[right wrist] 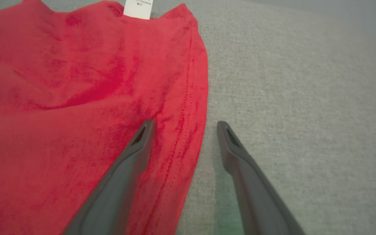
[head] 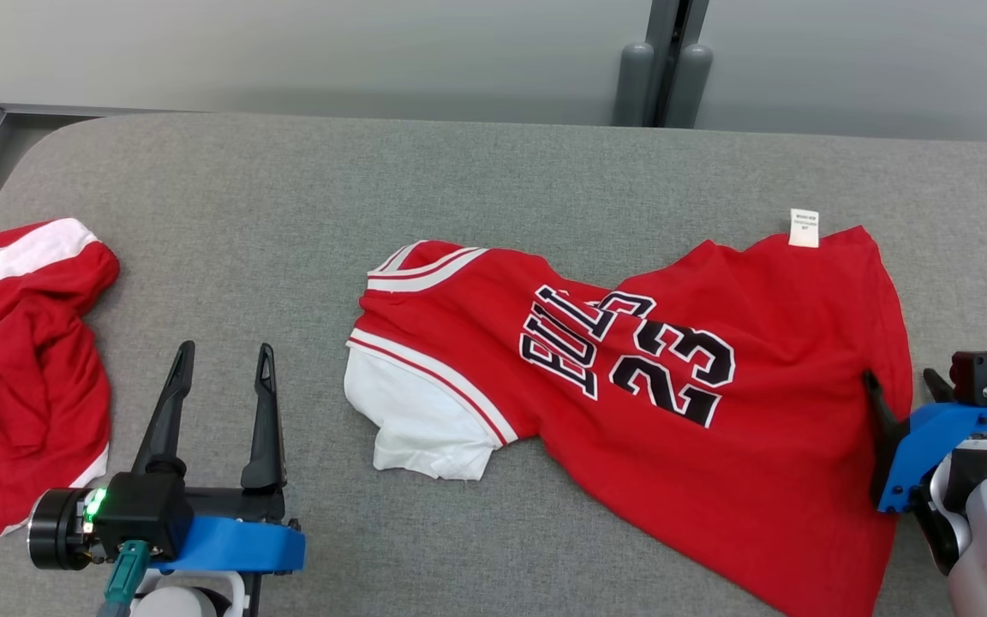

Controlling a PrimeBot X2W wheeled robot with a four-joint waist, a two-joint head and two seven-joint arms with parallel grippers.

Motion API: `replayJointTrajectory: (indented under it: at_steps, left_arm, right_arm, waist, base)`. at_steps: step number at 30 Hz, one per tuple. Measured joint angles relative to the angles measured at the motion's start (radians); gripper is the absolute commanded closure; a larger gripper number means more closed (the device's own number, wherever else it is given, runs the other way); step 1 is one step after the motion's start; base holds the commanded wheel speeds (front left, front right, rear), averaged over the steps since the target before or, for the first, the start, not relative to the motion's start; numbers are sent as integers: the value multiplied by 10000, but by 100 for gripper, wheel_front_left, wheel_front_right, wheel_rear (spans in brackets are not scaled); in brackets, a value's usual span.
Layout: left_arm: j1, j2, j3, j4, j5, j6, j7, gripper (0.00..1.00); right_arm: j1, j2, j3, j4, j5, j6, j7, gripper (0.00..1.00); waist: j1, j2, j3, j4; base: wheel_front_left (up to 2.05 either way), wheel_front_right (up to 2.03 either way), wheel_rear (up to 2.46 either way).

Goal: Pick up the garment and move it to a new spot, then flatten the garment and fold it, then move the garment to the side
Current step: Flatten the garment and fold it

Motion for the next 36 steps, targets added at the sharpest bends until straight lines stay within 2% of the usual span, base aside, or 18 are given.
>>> replayJointTrajectory:
  at_steps: [5,6,7,8,18,26,27,28,29,36]
  left_arm:
    - [-98,-69,-4,59,10,-10,0,0]
    - [-99,-81,-2,77,10,-12,2,0]
    - [-99,-90,2,88,10,-23,0,0]
    - [-105,-100,4,100,10,-25,0,0]
    - [-348,-157,69,123,10,-98,0,0]
    - [-552,-192,48,130,10,-155,0,0]
    - [-554,-196,48,134,10,-157,0,0]
    - [-554,-196,54,142,8,-157,0,0]
    - [-554,-198,58,146,8,-155,0,0]
    - [-516,-211,224,219,17,-136,0,0]
  right_arm:
    - [-311,-35,153,771,40,0,-52,0]
    - [-372,-33,198,895,90,0,-52,48]
    - [-424,-31,245,976,161,0,-125,69]
    - [-470,-35,288,1043,224,0,-186,100]
    - [-1798,-556,537,1586,282,2,-623,100]
    - [-2991,-1195,-33,2456,-73,2,-940,100]
    - [-3053,-1189,-84,2594,-113,2,-980,69]
    - [-3093,-1183,-125,2692,-174,2,-1057,46]
    - [-3121,-1175,-176,2777,-201,2,-1127,0]
    - [-3118,-1011,-520,2688,-364,2,-1877,0]
  waist:
    - [0,0,30,79]
    - [-1,0,35,90]
    - [0,0,43,100]
    - [-1,0,51,111]
    - [0,0,332,286]
    - [0,0,629,554]
    - [0,0,649,574]
    - [0,0,664,586]
    - [0,0,671,585]
    - [0,0,492,319]
  base:
    - [0,0,0]
    - [0,0,0]
    - [0,0,0]
    - [0,0,0]
    - [0,0,0]
    - [0,0,0]
    - [0,0,0]
    - [0,0,0]
    - [0,0,0]
    - [0,0,0]
